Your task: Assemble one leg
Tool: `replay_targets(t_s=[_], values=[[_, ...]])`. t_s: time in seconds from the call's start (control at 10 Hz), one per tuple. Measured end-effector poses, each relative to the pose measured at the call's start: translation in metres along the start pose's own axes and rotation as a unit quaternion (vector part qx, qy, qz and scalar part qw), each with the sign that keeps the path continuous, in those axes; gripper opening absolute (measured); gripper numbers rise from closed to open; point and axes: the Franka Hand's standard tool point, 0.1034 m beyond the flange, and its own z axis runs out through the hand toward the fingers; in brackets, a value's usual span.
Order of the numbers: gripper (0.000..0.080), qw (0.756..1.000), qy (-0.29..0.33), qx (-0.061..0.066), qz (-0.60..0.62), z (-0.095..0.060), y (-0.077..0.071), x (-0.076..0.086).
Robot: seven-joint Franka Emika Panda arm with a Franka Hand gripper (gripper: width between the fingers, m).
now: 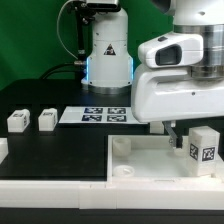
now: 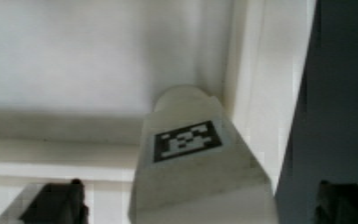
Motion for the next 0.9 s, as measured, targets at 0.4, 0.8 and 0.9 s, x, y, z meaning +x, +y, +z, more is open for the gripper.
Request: replay_targets(t_s=[0.4, 0.8, 0.9], values=[[0.0557, 0.999, 0.0, -0.001, -0.033, -0.0001, 0.0008, 0.0002], [0.0291, 1.0, 0.0, -0.001, -0.007, 0.0003, 0.0006, 0.0001], [0.0291, 0.998, 0.001, 0.0, 0.064, 0.0003, 0.0008, 0.0002]])
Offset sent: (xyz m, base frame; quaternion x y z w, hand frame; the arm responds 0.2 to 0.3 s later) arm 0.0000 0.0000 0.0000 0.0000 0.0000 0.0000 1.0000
